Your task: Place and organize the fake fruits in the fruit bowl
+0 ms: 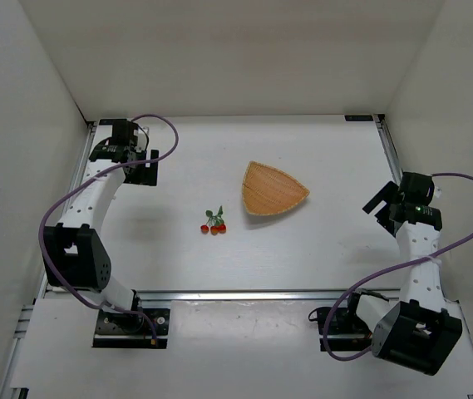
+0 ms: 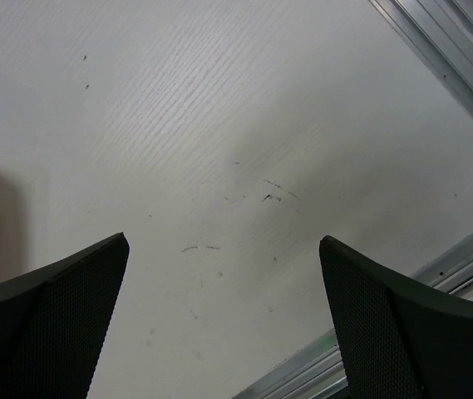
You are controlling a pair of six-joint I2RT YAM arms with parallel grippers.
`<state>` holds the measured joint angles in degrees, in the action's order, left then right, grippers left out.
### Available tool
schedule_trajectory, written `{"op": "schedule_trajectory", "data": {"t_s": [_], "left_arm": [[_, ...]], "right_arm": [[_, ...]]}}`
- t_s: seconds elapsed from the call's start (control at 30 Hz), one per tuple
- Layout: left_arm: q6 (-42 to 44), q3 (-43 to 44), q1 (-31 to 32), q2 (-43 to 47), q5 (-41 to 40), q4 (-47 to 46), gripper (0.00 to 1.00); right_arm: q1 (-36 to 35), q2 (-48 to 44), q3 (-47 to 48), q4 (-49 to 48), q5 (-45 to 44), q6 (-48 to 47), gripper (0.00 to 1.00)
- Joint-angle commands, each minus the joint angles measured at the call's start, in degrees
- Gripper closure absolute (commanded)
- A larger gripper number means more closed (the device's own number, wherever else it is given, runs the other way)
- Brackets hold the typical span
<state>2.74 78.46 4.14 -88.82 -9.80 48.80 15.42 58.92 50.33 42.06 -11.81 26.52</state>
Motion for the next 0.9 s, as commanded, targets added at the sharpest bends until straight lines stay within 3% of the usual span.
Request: {"op": "schedule_trajectory", "data": {"t_s": [0.0, 0.13, 0.23, 0.27, 0.37, 0.57, 0.77, 0.87], "left_arm": [[0.94, -0.23, 0.08, 3.21, 1.45, -1.51, 0.01], [0.95, -0.23, 0.08, 2.68, 4.35, -1.51, 0.01], [0.95, -0.23, 0.08, 2.68, 6.37, -1.51, 0.01], [0.95, -0.23, 0.08, 2.68, 6.38, -1.51, 0.01], [0.95, -0.23, 0.08, 2.68, 5.06, -1.51, 0.01], [0.95, -0.76, 0.08, 3.20, 2.60, -1.51, 0.01], [0.95, -1.38, 0.08, 3.74, 0.93, -1.51, 0.01], [0.95, -1.90, 0.08, 3.74, 0.93, -1.51, 0.01]], "right_arm": [[0.40, -1.00, -0.23, 0.30, 1.35, -1.64, 0.00], [-4.94, -2.14, 1.00, -1.80, 3.46, -3.93, 0.00], [-19.68, -1.62, 3.28, -4.62, -0.04, -5.34, 0.00], [-29.73, 1.09, 5.64, -4.62, -4.14, -6.04, 0.00], [-47.77, 11.16, 11.26, -5.24, -8.92, -8.85, 0.01], [-68.91, 35.68, 32.79, -5.95, -5.69, -17.54, 0.15], [-73.87, 52.41, 45.82, -4.01, 0.38, -18.88, 0.37], [-73.87, 56.64, 47.76, -2.78, 1.61, -17.65, 0.42]]}}
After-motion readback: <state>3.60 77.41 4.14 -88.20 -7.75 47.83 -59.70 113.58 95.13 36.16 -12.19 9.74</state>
